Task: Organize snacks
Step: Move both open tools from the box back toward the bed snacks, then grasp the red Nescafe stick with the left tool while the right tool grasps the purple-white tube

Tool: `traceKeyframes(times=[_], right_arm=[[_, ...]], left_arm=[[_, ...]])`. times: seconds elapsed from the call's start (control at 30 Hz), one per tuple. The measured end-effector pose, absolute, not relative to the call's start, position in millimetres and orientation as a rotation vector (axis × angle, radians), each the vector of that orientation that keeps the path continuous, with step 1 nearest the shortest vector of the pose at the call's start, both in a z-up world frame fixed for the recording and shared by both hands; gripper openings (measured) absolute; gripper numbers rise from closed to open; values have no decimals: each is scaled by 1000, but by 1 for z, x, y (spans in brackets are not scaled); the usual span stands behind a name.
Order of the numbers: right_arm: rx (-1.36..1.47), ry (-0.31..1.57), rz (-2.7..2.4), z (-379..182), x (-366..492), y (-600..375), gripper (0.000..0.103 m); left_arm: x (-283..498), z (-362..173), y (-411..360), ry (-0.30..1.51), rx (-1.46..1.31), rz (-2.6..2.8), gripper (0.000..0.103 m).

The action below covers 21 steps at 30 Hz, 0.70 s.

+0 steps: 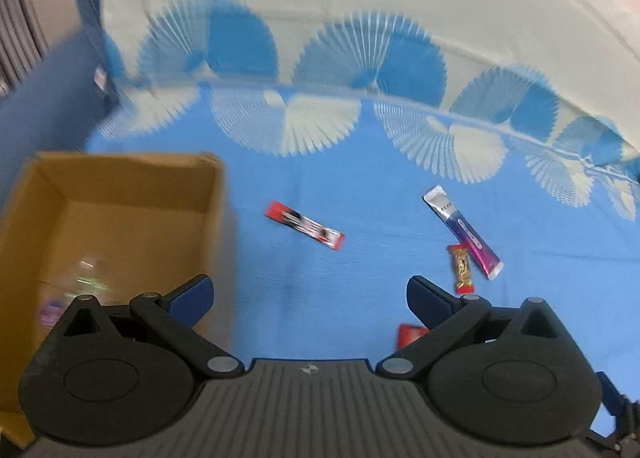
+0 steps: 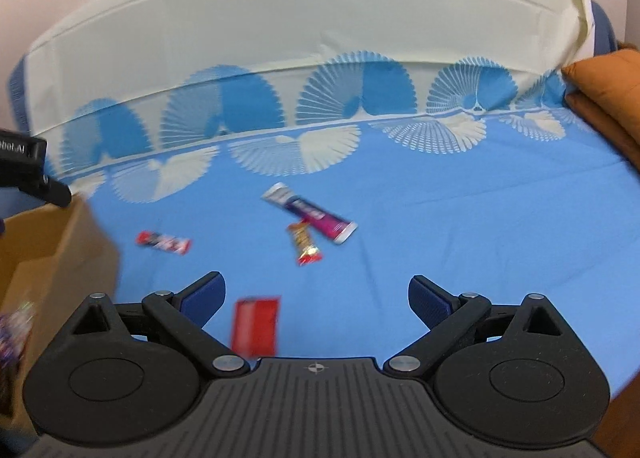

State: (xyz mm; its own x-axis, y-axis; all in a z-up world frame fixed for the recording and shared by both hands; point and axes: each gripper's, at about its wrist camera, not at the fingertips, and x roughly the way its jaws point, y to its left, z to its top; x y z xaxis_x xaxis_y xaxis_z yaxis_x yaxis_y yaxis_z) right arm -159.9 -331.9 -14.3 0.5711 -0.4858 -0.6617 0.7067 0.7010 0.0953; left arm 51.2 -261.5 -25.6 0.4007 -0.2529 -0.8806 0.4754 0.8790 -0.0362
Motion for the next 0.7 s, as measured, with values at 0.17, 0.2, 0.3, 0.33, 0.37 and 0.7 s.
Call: traceKeyframes(times=[0.17, 0.2, 0.3, 0.33, 0.37, 0.7], right_arm=[[414, 694, -711, -55, -107, -411, 99], [415, 697, -700, -63, -95, -423, 99], [399, 728, -668, -89, -54, -456, 99], [397, 743, -649, -98, -40, -464, 99], [394, 755, -631, -105, -27, -472, 99], [258, 839, -578, -169, 43, -501, 103]], left_arm=[[102, -89, -316, 1166, 256, -397, 103], [111, -102, -326, 1178, 270, -377, 103], [132, -134, -342, 1198, 292, -334, 103], [139, -143, -347, 1204, 292, -325, 103], [144, -151, -350, 1204, 292, -321, 103], [185, -211, -332, 1280, 177, -270, 103]])
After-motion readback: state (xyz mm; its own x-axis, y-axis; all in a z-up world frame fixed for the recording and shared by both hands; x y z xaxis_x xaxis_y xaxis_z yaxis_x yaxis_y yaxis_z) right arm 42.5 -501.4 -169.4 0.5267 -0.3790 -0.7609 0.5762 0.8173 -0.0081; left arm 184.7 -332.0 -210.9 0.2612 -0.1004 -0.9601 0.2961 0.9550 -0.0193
